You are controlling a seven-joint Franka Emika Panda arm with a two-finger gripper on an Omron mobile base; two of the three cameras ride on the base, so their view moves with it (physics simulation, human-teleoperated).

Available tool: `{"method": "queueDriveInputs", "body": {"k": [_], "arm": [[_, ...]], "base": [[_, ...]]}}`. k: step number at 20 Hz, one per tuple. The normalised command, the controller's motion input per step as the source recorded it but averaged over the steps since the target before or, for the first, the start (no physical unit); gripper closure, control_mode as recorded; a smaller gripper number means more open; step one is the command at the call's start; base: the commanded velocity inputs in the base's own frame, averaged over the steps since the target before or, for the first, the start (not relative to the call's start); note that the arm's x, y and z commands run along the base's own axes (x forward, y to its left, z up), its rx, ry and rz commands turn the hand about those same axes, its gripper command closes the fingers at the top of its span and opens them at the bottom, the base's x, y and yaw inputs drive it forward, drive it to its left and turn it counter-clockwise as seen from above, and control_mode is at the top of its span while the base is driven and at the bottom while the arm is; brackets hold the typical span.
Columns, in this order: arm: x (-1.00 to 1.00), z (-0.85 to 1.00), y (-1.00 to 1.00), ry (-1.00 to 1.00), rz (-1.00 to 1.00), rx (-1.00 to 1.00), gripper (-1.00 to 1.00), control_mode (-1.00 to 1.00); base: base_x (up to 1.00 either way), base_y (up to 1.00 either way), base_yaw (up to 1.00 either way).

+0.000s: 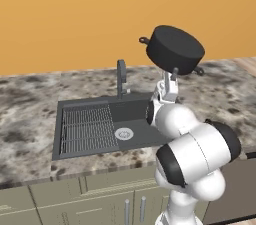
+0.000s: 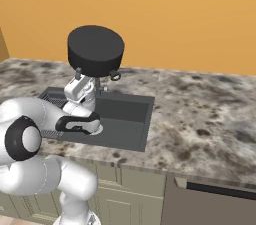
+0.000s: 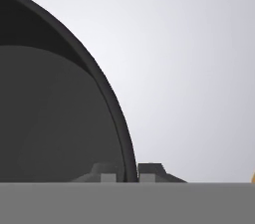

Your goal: Dump the carrot from the pot into the sink. Then turn on the water and wash the carrot. Then turn off the water and put the carrot back in the pot.

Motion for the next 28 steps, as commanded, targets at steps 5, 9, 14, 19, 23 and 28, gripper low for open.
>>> {"method": "queueDriveInputs", "body": {"k": [5,9,14,19,23,28], "arm": [[0.55,-0.24,0.1,0.0,0.05,0.0,1.0,-1.0],[0.1,-0.02,0.08,-0.11,0.01,-0.04,1.0,-1.0],[-0.01,-0.07,0.0,-0.1,0.0,-0.04,1.0,-1.0],[0.51,-0.1,0.0,0.0,0.0,-0.01,1.0,-1.0],[0.45,-0.04,0.0,-0.02,0.0,-0.06,1.0,-1.0],[0.32,-0.2,0.0,-0.3,0.0,-0.1,1.0,-1.0]], "base": [[0.0,0.0,0.0],[0.0,0.0,0.0],[0.0,0.0,0.0],[0.0,0.0,0.0],[0.0,0.0,0.0],[0.0,0.0,0.0]]}}
